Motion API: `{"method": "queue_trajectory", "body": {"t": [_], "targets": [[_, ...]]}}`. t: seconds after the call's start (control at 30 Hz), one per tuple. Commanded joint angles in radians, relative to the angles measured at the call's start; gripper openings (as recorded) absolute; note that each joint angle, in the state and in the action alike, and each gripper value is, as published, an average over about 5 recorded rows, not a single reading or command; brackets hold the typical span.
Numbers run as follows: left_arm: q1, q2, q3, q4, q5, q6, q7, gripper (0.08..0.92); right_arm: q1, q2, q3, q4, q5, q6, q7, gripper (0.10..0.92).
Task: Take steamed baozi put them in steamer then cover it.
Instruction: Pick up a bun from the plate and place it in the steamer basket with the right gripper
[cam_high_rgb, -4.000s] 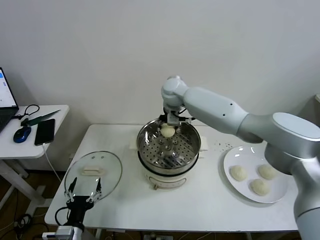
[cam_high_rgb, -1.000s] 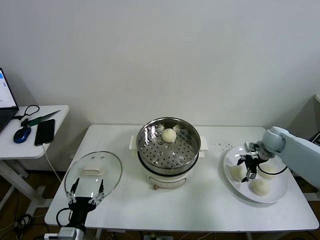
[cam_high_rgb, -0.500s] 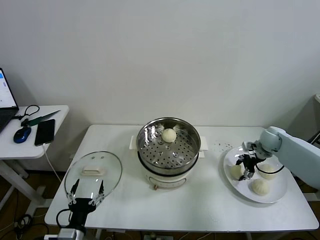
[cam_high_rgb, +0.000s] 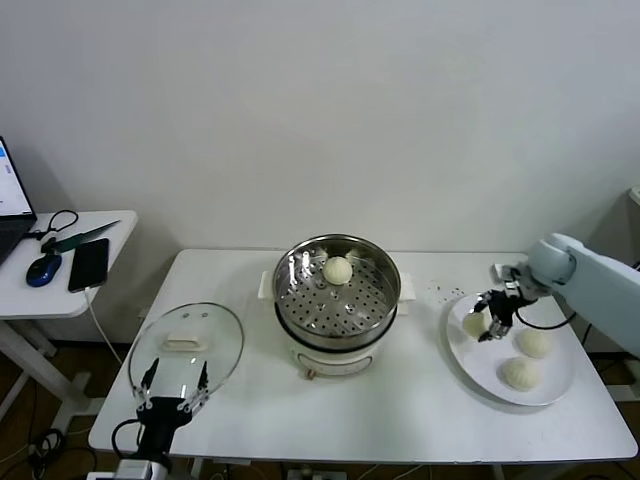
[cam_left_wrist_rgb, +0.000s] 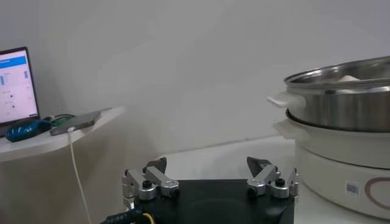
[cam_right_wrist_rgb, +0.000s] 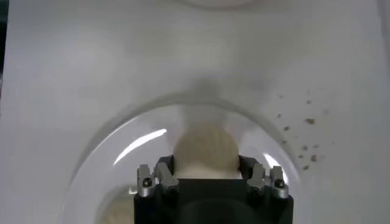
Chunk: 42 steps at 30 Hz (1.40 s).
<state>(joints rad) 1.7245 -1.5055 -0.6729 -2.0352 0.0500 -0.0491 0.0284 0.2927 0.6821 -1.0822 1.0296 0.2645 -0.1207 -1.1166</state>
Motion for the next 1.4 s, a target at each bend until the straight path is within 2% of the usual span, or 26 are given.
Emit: {"method": "queue_trajectory", "body": {"t": [0.03, 0.23, 0.6, 0.93, 1.4], "targets": [[0.002, -0.002, 0.01, -0.005, 0.0, 0.0, 0.0, 0.823, 0.365, 0.048, -0.234, 0.024, 0.202, -0.009, -0.003, 0.679], [0.001, -0.001, 0.021, -0.016, 0.0, 0.001, 0.001, 0.823, 0.512, 0.19, -0.324, 0.045, 0.347, -0.067, 0.013, 0.679], [0.033, 0.01, 0.022, -0.043, -0.008, 0.0, 0.001, 0.823, 0.463, 0.452, -0.331, 0.048, 0.476, -0.15, 0.098, 0.679], [0.042, 0.018, 0.018, -0.046, -0.017, -0.002, 0.002, 0.823, 0.35, 0.612, -0.368, 0.027, 0.481, -0.175, 0.168, 0.679], [0.03, 0.022, 0.012, -0.037, -0.017, 0.003, 0.003, 0.823, 0.234, 0.664, -0.395, 0.01, 0.446, -0.182, 0.199, 0.679]]}}
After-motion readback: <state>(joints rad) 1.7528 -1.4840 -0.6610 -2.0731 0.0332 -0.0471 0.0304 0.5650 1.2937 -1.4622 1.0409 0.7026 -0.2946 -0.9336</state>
